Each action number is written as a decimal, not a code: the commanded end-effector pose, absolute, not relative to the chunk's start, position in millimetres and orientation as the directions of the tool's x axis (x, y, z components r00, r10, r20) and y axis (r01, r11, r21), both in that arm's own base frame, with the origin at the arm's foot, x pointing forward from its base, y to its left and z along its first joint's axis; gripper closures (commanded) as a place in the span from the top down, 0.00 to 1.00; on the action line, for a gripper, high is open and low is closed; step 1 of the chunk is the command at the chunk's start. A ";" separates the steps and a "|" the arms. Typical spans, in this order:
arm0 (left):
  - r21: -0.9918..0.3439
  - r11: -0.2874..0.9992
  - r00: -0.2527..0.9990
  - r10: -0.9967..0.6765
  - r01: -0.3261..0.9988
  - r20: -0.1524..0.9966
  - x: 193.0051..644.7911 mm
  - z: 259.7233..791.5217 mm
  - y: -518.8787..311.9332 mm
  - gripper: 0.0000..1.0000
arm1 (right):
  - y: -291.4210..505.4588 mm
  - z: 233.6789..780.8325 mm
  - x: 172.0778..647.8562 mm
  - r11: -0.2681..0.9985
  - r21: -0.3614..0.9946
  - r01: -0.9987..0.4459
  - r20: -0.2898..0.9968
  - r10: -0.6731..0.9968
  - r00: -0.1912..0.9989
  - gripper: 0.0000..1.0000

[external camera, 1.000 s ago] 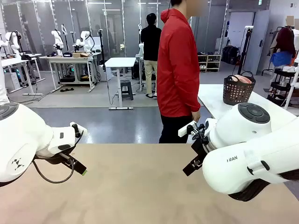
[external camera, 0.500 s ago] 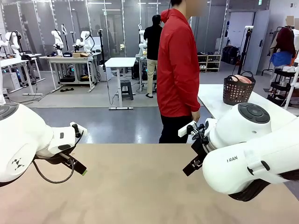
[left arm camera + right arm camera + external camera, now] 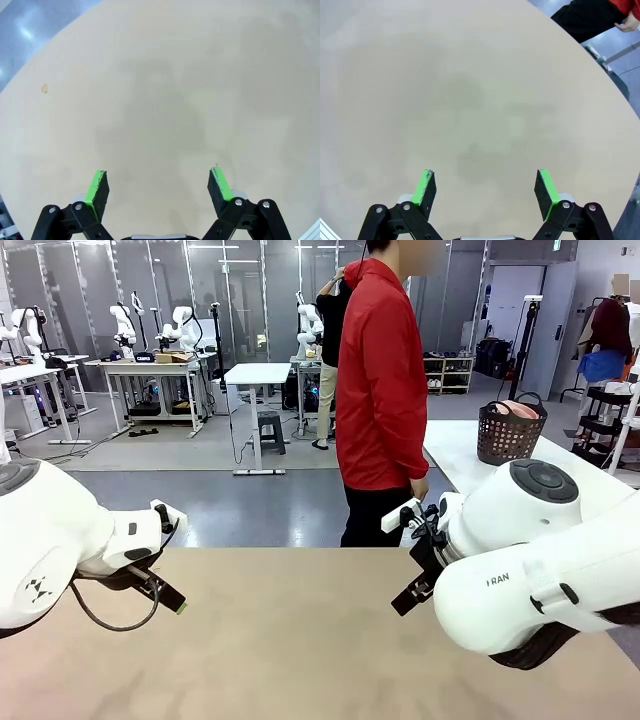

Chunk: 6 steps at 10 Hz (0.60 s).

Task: Fold the towel.
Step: Grab the top end of the 100 cm Hotel Towel extended by the human.

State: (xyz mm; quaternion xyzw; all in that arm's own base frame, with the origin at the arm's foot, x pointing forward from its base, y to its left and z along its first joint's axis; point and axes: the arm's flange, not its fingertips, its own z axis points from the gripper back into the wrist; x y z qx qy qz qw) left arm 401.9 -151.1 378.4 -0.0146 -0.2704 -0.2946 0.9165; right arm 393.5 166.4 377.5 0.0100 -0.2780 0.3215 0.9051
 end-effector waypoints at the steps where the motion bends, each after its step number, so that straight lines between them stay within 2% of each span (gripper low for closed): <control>1: -0.003 0.796 0.690 -0.522 0.605 0.502 406.0 433.5 -145.2 1.00 | 158.1 426.3 386.6 0.807 -0.029 -0.590 0.485 0.527 0.698 1.00; 3: -0.185 0.763 0.730 -0.474 0.620 0.492 409.7 494.9 -114.3 1.00 | 123.9 478.7 393.2 0.811 0.162 -0.563 0.455 0.444 0.772 1.00; 4: -0.300 0.712 0.740 -0.450 0.636 0.501 407.1 518.6 -92.3 1.00 | 99.1 500.0 394.8 0.782 0.303 -0.545 0.433 0.396 0.809 1.00; 5: -0.399 0.675 0.766 -0.412 0.621 0.494 403.7 536.3 -69.1 1.00 | 74.6 515.3 393.7 0.766 0.380 -0.518 0.434 0.347 0.831 1.00; 6: -0.497 0.621 0.787 -0.378 0.606 0.488 397.7 550.6 -38.5 1.00 | 44.0 528.5 390.0 0.701 0.494 -0.514 0.449 0.301 0.841 1.00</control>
